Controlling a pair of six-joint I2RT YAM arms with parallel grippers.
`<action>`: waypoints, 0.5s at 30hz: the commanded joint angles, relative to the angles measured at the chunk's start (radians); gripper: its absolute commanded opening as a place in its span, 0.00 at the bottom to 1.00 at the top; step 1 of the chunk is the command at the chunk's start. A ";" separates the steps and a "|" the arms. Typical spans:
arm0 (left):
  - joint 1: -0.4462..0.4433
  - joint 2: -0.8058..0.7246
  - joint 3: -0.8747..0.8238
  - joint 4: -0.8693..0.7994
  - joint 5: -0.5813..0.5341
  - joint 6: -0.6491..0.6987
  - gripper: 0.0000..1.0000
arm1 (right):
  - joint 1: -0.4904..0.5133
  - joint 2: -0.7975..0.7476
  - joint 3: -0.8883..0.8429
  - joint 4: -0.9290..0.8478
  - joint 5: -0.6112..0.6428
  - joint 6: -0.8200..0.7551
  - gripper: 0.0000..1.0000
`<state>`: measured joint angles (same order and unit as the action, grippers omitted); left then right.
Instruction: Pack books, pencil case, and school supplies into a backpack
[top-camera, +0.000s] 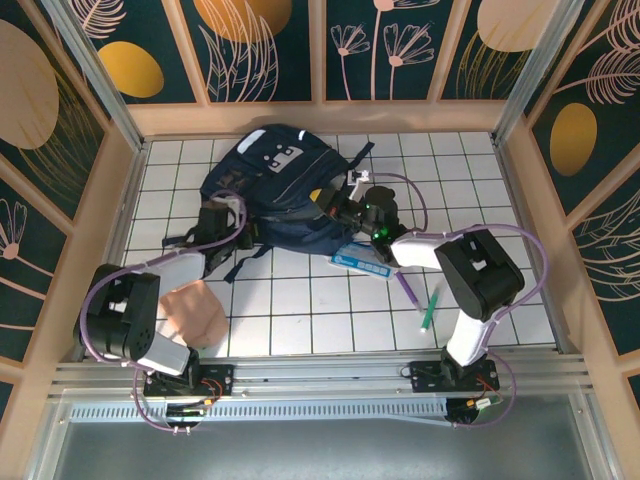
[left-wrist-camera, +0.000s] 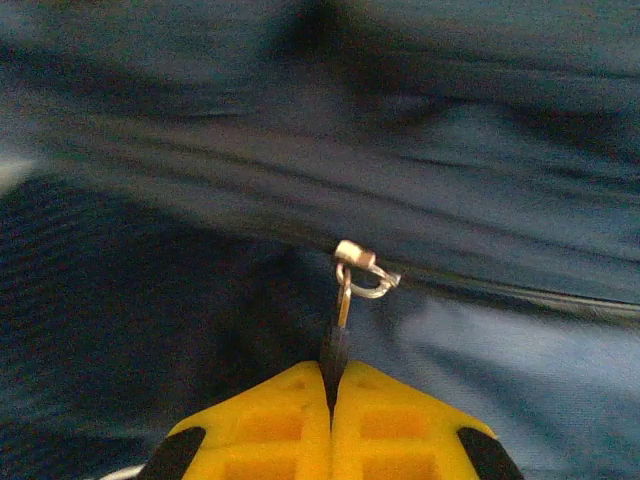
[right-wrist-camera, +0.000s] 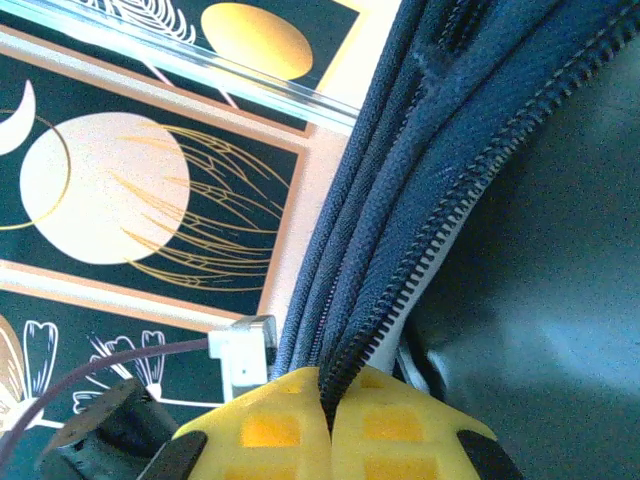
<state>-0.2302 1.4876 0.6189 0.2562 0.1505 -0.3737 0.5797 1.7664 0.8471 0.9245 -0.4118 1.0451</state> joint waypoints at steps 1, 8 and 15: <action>0.077 -0.070 -0.050 0.041 -0.141 -0.171 0.00 | -0.014 -0.085 0.025 0.041 0.020 -0.036 0.00; 0.129 -0.065 0.025 0.009 0.141 0.025 0.54 | -0.008 -0.082 0.053 0.008 -0.007 -0.061 0.00; 0.044 -0.401 -0.068 0.108 0.416 0.559 0.90 | 0.036 -0.037 0.095 0.010 0.008 -0.025 0.00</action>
<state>-0.1566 1.1629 0.5392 0.3111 0.4225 -0.0891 0.5930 1.7393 0.8845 0.8665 -0.4160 1.0210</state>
